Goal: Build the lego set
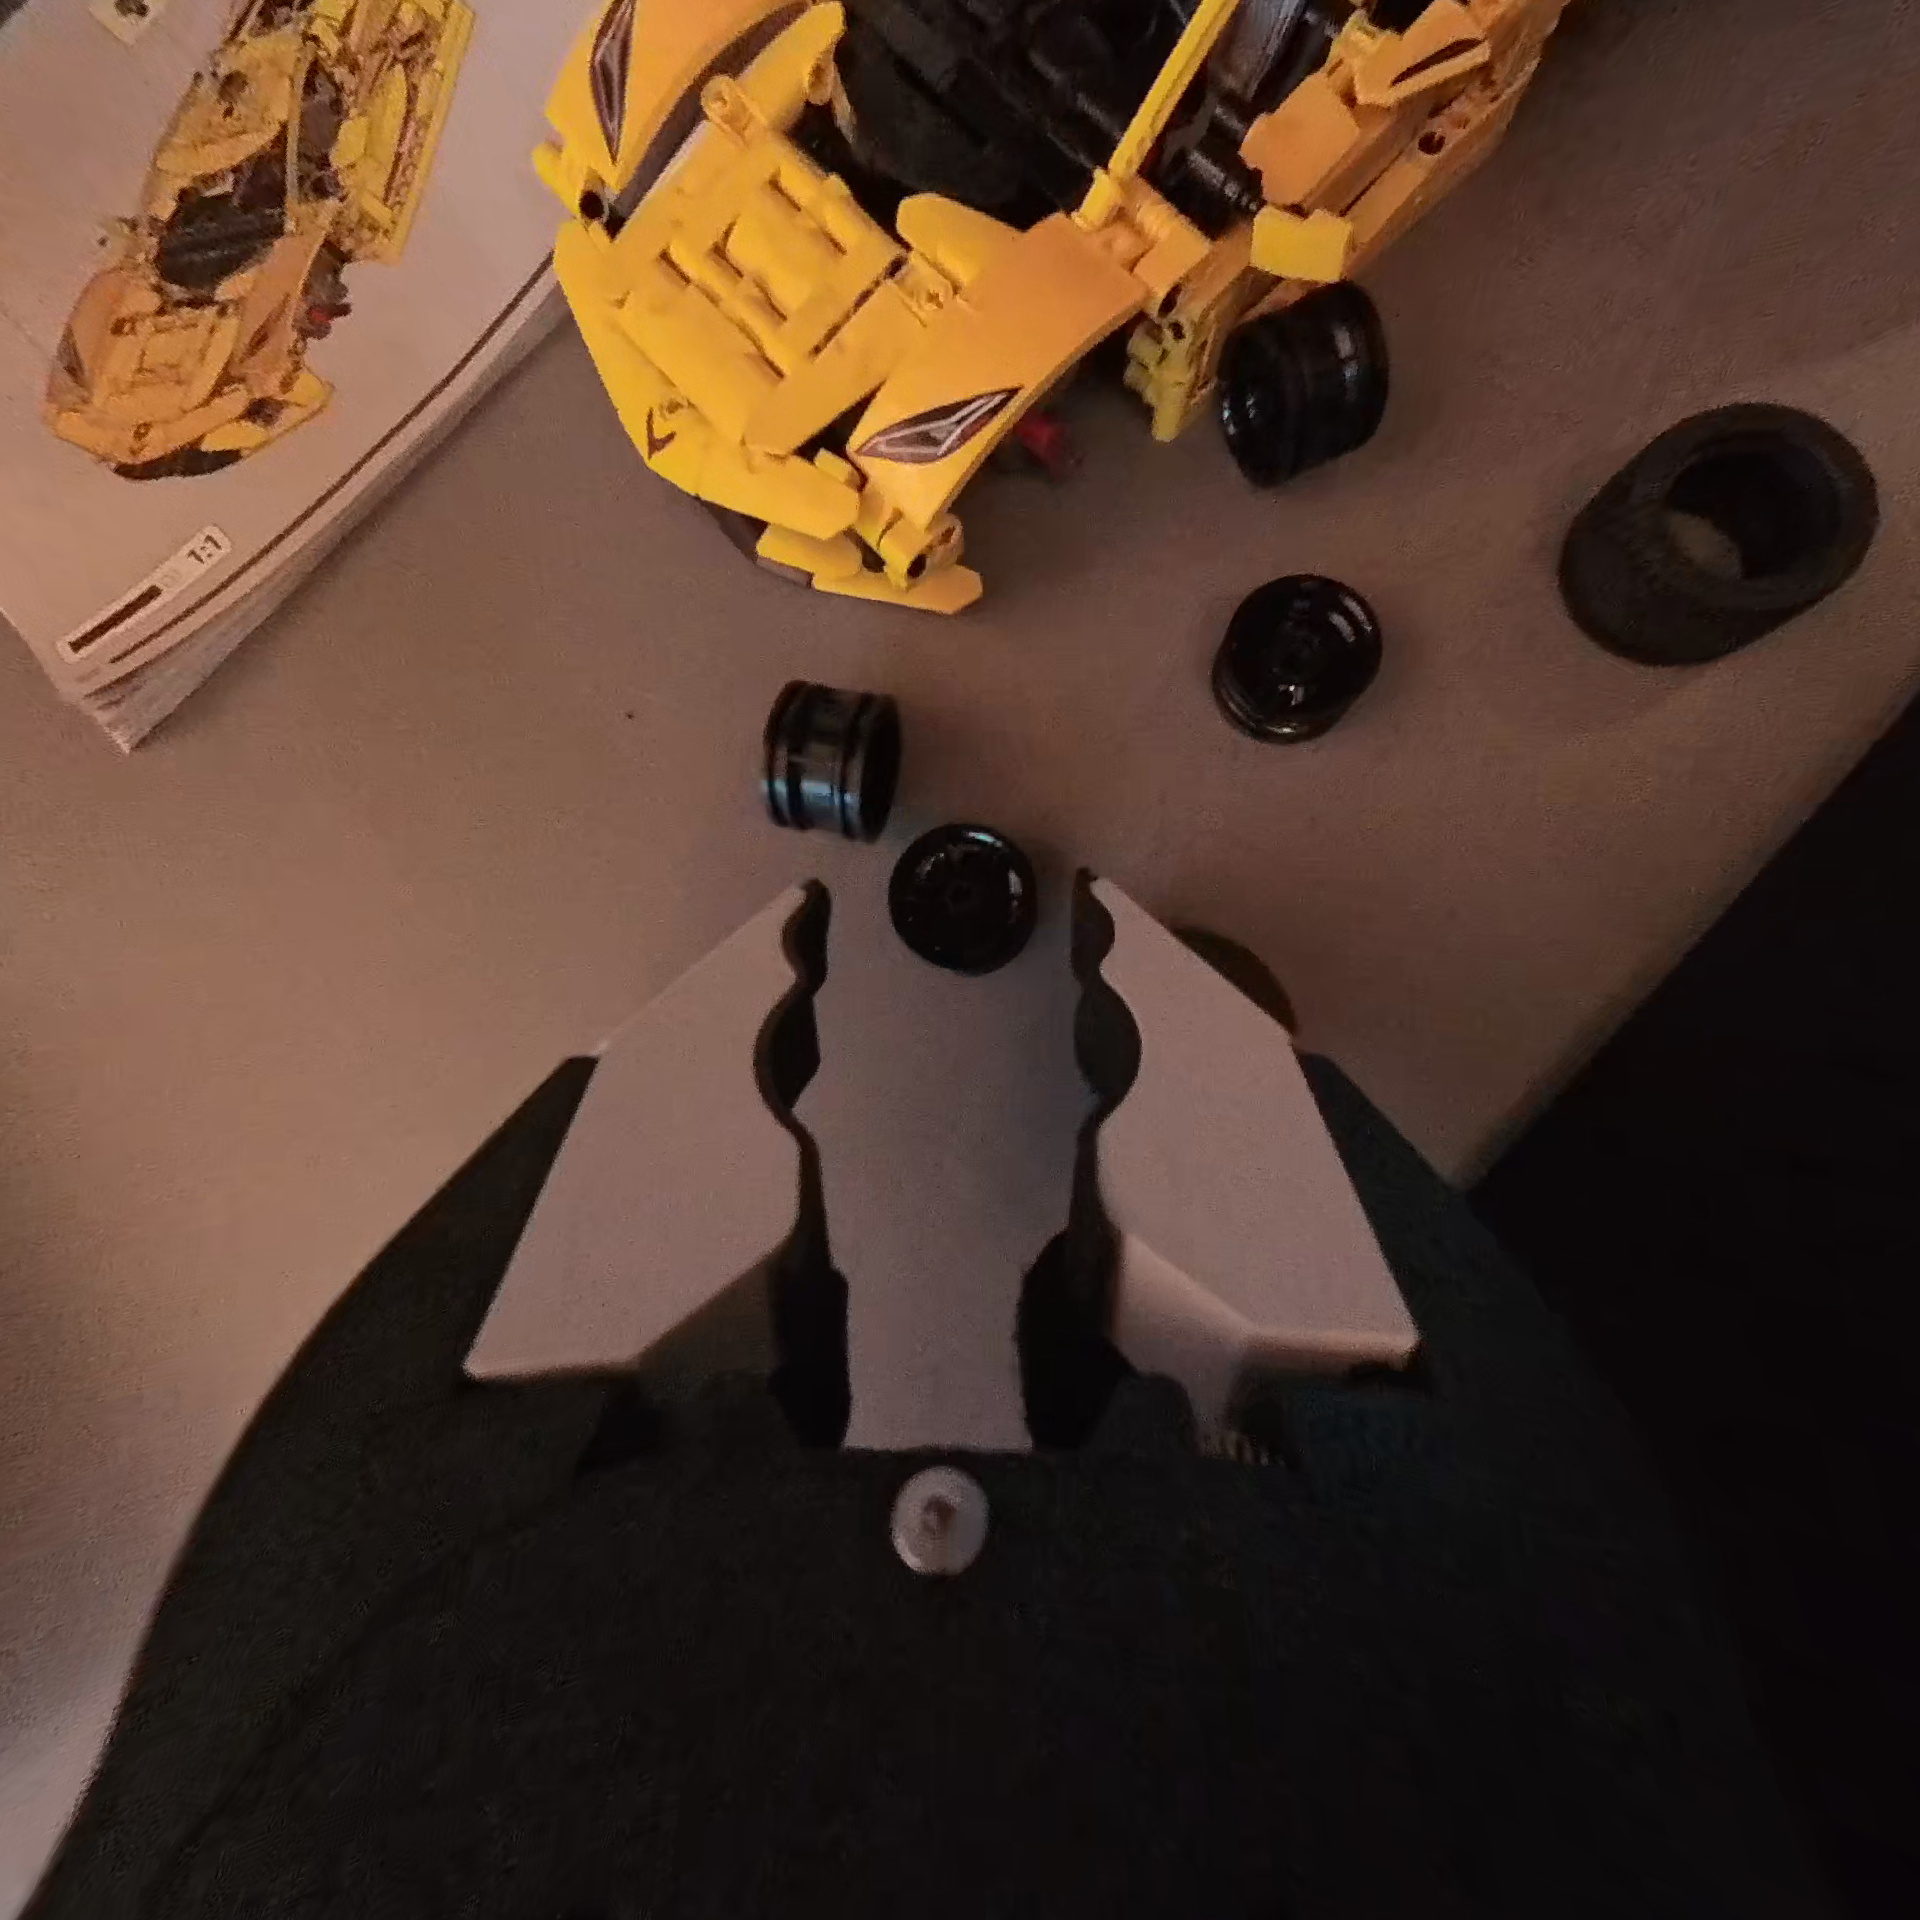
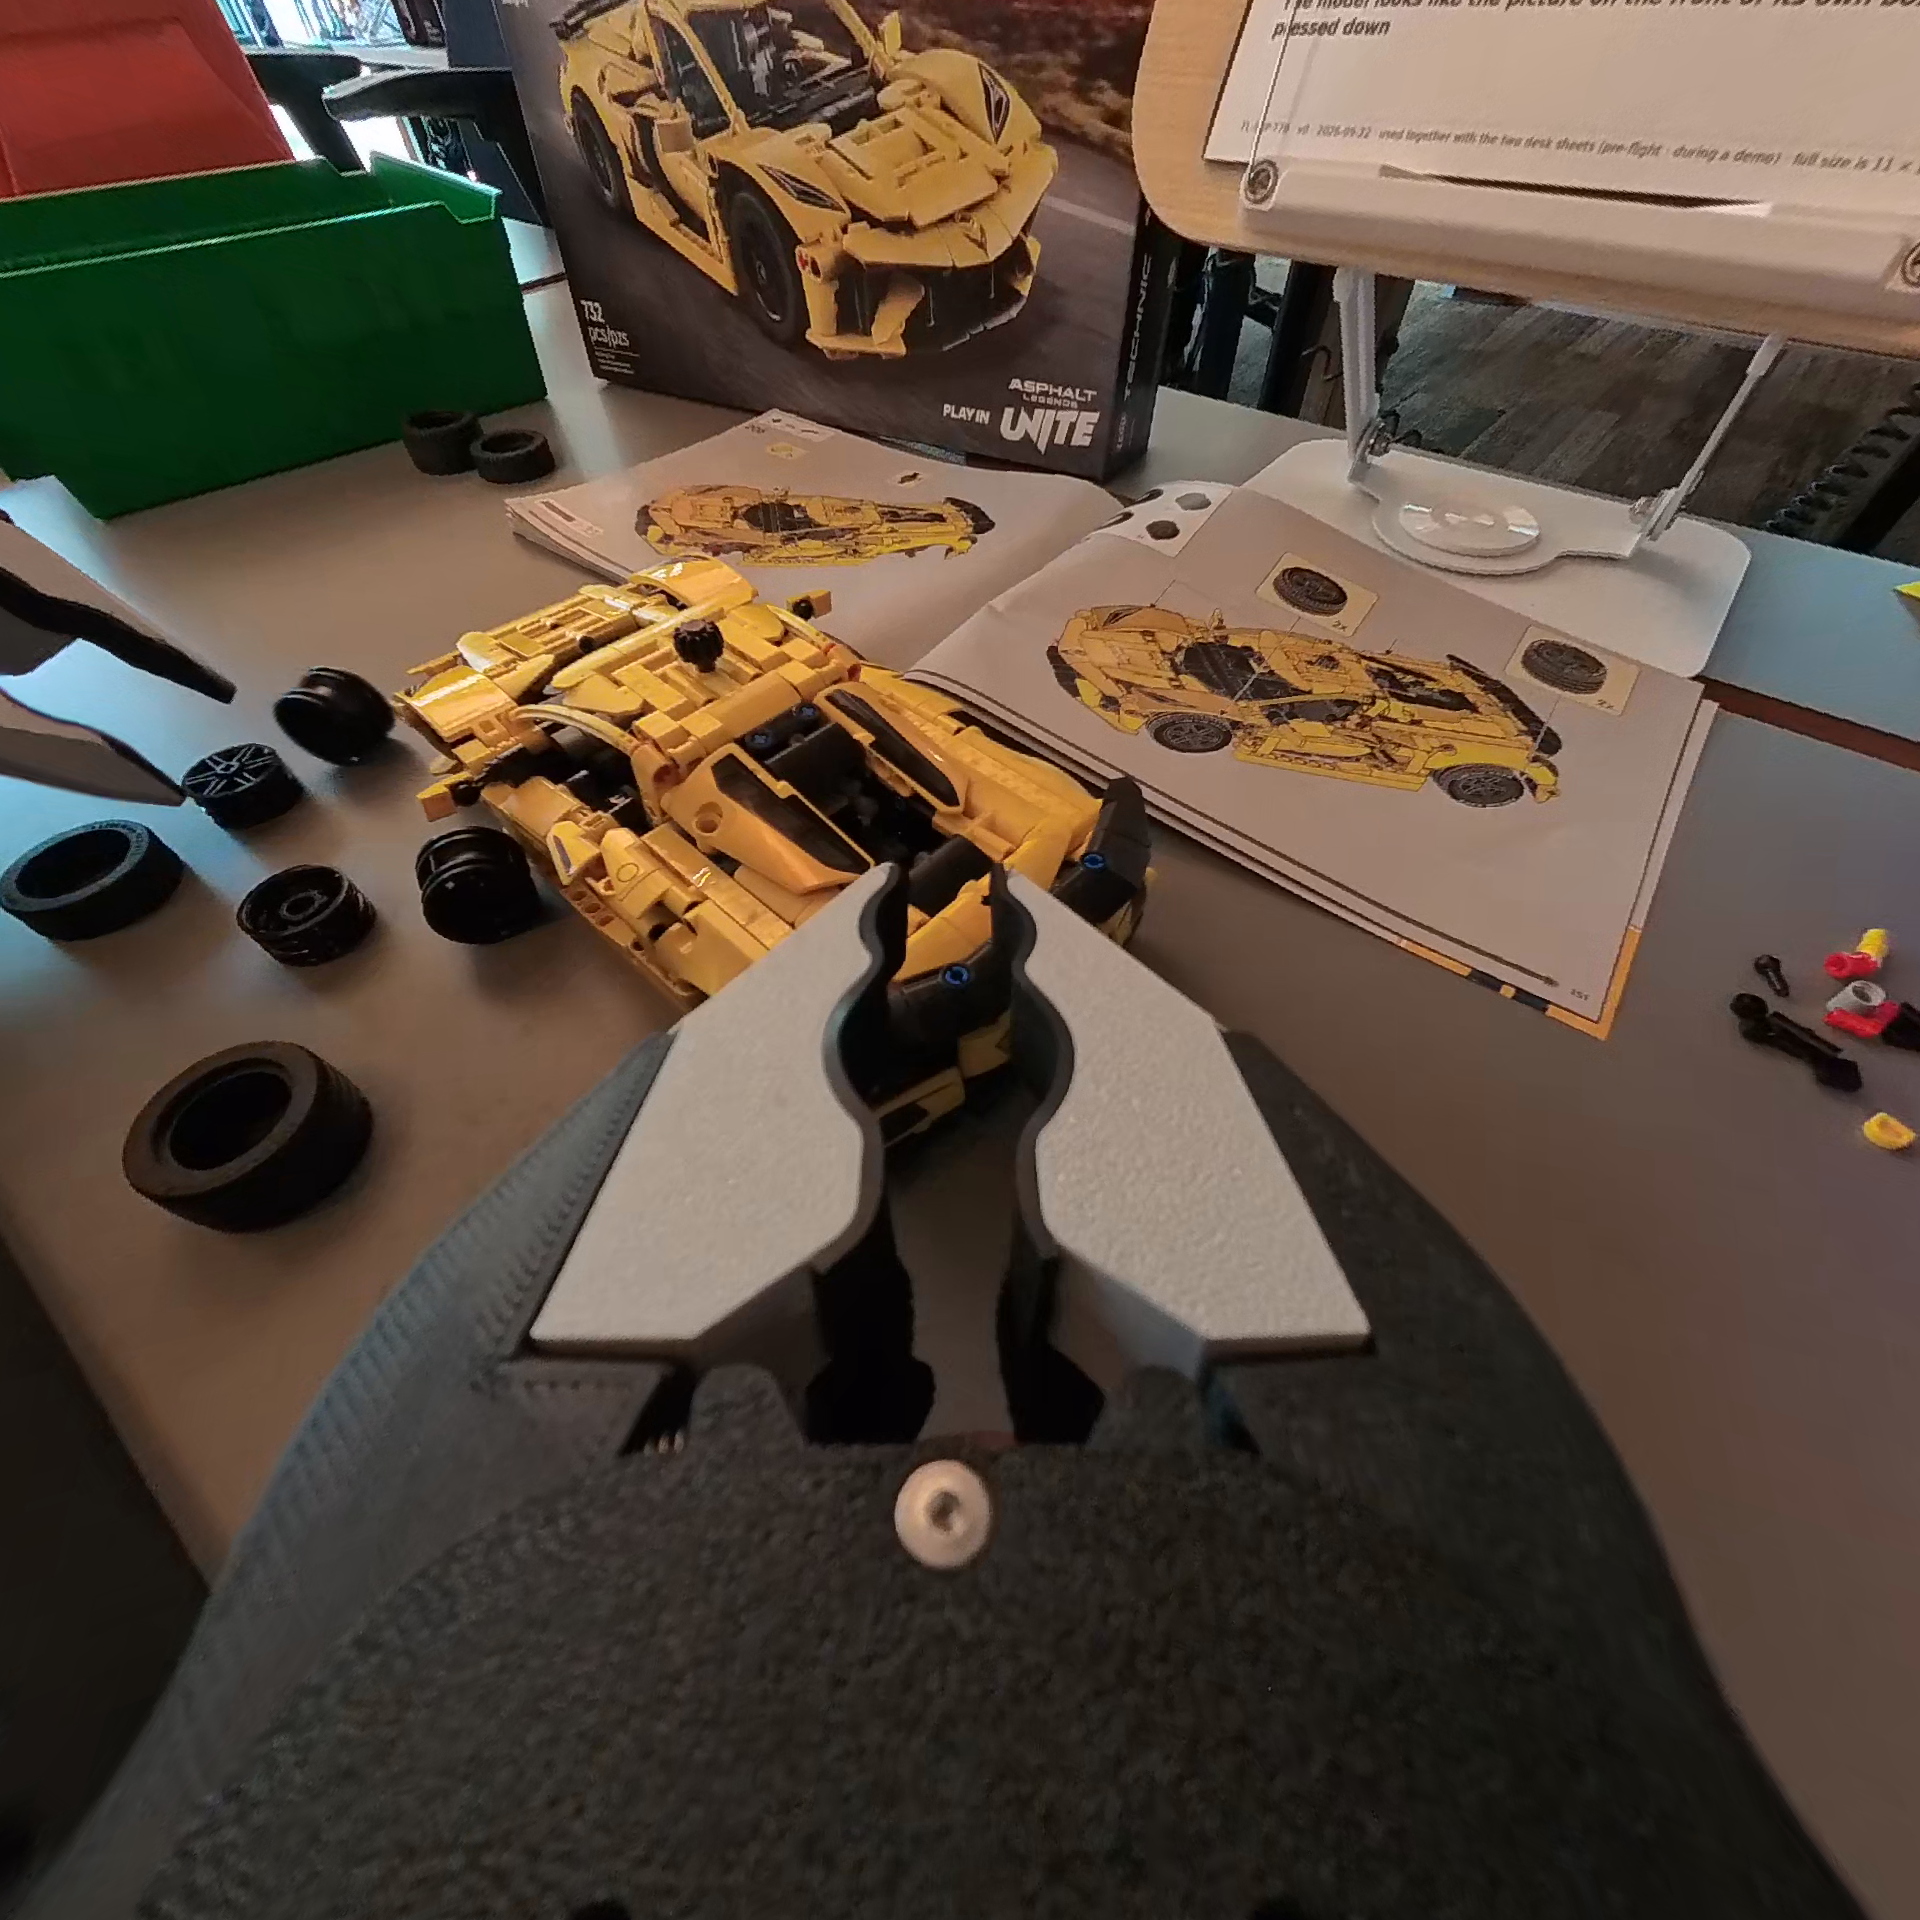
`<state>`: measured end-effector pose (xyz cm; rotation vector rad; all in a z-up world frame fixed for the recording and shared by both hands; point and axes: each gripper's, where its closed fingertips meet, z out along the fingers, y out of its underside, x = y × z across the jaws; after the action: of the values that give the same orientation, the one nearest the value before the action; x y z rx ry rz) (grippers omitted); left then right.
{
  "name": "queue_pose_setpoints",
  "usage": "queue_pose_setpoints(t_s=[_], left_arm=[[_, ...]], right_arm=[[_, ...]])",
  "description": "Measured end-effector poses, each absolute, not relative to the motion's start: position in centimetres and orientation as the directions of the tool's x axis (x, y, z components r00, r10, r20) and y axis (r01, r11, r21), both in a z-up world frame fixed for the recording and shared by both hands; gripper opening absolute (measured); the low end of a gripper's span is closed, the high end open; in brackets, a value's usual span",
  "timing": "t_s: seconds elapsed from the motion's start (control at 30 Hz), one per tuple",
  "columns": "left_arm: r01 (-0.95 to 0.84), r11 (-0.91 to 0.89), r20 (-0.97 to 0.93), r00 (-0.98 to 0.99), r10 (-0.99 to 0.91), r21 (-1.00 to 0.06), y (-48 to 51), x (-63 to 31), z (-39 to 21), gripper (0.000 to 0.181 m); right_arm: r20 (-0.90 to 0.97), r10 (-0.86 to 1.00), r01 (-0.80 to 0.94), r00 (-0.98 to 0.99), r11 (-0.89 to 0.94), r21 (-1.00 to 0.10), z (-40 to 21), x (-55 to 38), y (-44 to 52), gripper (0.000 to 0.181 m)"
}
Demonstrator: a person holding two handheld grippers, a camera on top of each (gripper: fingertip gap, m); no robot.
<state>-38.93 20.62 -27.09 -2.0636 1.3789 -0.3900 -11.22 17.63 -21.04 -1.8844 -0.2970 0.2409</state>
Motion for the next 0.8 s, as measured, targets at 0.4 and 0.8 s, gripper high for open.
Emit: queue_pose_setpoints(t_s=[0.4,0.8], left_arm=[[-0.662,-0.415,-0.104,0.597,-0.795,-0.624,26.0,-43.6,-28.2,0.030],[-0.615,-0.299,0.032,0.405,-0.914,-0.729,24.4,-36.6,-25.6,0.046]], right_arm=[[-0.020,0.323,0.087,0.946,-0.313,-0.946,-21.1,-11.3,17.6,0.015],[-0.015,0.326,0.096,0.945,-0.321,-0.942,-21.3,-11.3,17.7,0.015]])
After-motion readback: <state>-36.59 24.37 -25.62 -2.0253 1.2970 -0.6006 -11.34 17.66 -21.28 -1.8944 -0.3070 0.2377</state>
